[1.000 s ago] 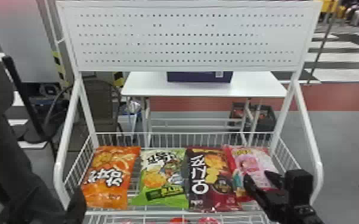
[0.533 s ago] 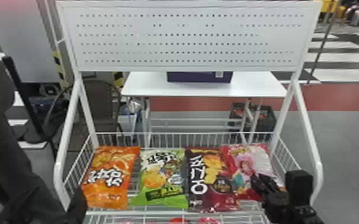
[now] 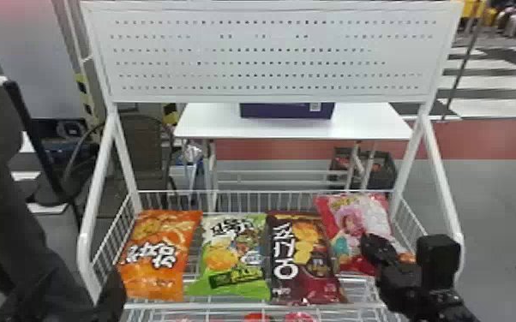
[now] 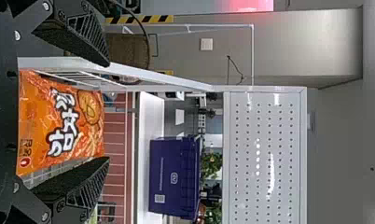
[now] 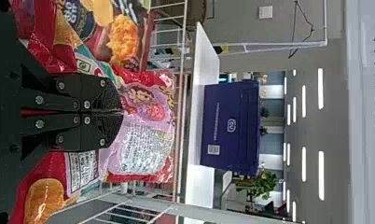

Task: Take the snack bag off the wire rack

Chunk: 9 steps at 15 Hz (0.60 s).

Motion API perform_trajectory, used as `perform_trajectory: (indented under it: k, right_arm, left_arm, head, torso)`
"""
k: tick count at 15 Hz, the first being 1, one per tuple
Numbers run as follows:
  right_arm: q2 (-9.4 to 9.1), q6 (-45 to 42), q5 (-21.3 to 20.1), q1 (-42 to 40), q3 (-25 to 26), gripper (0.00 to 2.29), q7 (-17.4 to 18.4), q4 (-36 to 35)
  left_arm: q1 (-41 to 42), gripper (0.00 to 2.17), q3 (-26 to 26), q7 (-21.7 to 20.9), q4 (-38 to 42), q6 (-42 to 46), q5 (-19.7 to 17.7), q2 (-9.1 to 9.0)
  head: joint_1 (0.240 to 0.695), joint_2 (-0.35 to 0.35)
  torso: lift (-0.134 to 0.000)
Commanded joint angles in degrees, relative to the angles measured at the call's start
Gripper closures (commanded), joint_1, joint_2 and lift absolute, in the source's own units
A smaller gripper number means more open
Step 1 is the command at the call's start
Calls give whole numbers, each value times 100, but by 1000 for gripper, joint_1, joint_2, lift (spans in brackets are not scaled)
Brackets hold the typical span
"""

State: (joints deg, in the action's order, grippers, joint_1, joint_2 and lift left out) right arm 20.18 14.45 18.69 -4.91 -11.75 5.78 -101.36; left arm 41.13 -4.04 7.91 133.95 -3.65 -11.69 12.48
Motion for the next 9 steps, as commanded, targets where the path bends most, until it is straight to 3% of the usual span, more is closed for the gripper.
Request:
perform_trajectory:
  k: [1,6,9]
  right_arm:
    - [109,169,3,-256,24,2047,55,-736]
    - [434,151,205,-1135,155,2047,134,-2010]
    - [707,-482,205,-1961,331,2047,196,-2617]
  left_arm:
    - [1,188,0,0,8,0,0,0]
    - [9,188,0,9,17,0,-9,17]
    - [27,188,0,26,35,18,-9,26]
  head:
    - [499,0]
    - [499,0]
    - [499,0]
  torso:
    - [0]
    - [0]
    - [0]
